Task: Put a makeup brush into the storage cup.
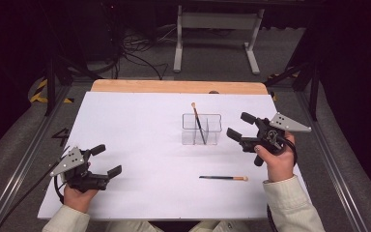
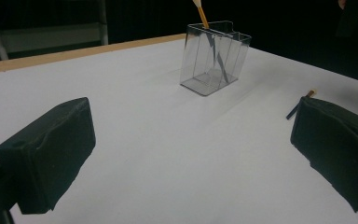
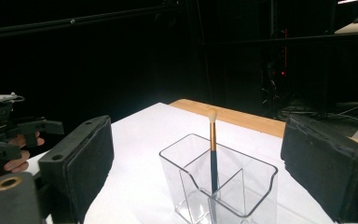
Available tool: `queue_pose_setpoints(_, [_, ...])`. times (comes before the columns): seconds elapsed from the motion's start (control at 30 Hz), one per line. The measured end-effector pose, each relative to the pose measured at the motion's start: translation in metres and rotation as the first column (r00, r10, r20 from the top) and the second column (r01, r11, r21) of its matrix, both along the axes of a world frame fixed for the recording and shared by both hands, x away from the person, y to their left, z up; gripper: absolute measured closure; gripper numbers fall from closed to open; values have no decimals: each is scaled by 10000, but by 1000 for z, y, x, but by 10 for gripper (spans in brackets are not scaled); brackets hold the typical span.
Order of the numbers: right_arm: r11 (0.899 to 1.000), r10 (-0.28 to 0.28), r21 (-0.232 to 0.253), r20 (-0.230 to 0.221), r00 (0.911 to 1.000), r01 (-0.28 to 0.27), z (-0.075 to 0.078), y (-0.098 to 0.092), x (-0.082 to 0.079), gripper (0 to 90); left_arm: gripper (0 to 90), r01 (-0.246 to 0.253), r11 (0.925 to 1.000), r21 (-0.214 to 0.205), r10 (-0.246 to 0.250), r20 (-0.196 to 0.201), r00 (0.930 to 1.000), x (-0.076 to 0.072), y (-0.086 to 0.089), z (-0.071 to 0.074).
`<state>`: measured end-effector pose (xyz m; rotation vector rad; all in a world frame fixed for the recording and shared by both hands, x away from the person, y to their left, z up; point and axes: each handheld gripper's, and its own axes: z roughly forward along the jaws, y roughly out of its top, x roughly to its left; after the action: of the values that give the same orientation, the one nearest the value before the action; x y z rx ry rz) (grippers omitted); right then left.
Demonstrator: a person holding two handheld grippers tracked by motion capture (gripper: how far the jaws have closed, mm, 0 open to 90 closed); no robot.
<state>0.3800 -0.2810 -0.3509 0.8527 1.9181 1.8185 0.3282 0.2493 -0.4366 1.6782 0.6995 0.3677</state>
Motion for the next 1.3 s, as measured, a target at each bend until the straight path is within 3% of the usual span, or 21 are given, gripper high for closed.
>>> queue_pose_setpoints(0.37, [9958, 380, -836, -38, 9993, -382, 10, -11, -5, 122, 5, 1, 10000, 29, -1, 5, 10000, 0, -1, 0])
queue_pose_setpoints(0.7, [9822, 584, -1767, -320, 9978, -631, 19, -15, -8, 24, 4, 9, 10000, 14, -9, -24, 10000, 0, -1, 0])
queue_pose_setpoints(1.07, [9653, 629, -2482, -830, 9946, -817, 21, -22, -13, 20, 4, 29, 10000, 21, -29, -49, 10000, 0, -2, 0])
queue_pose_setpoints(1.2, [9523, 724, -2884, -1041, 9919, -998, 22, -24, -13, 20, 4, 8, 10000, 44, -8, -62, 10000, 1, -2, -1])
queue_pose_setpoints(1.3, [9327, 860, -3391, -1220, 9888, -1230, 24, -24, -13, 20, 4, 2, 10000, 39, -1, -64, 10000, 1, -2, -1])
